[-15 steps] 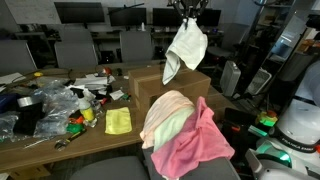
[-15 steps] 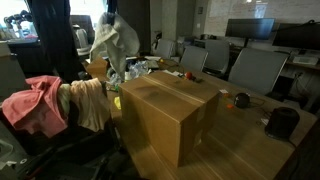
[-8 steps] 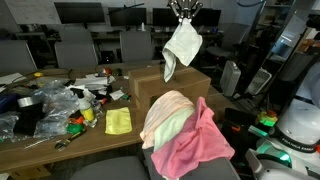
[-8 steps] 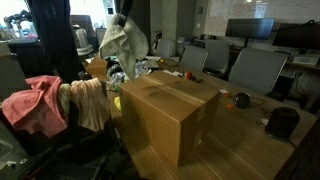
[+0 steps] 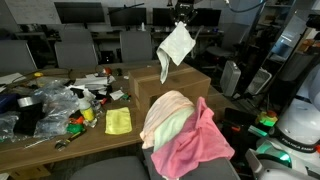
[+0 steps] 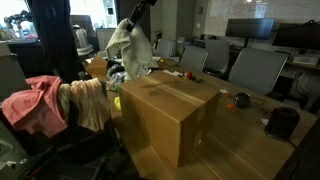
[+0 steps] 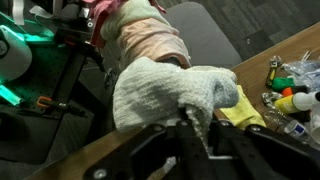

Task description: Put the clothes on the chair on to the box.

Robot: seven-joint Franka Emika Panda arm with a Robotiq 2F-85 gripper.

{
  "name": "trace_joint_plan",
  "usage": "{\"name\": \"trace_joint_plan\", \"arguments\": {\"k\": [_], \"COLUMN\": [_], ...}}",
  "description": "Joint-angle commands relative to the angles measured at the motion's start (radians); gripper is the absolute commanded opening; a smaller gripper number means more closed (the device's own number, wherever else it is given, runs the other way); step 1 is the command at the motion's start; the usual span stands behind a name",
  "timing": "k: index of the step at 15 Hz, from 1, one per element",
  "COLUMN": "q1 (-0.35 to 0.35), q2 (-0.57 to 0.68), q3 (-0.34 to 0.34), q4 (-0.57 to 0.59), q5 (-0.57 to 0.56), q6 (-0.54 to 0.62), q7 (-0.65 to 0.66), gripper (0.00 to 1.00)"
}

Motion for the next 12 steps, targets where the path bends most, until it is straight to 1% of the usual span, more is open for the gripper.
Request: {"name": "trace_joint_plan", "arguments": {"k": [1,3,5,9,12], "q1": [-0.025,-0.031,-0.028,0.003,0.04], "q2": [0.02,0.018,0.005,-0.042,-0.076], "q3": [-0.02,-0.029,-0.036,-0.032,-0.011], "q4": [0.011,-0.003,-0.016,-0.044,-0.061], "q5": [0.073,0.076,0.045,-0.077,-0.203], "q6": [-0.01,0.003,0.032,0.167,0.258], "q7": [0.05,0.073,0.124,0.293,0.425], "gripper": [0.09,0.08,0.09,0.08,0.09]}}
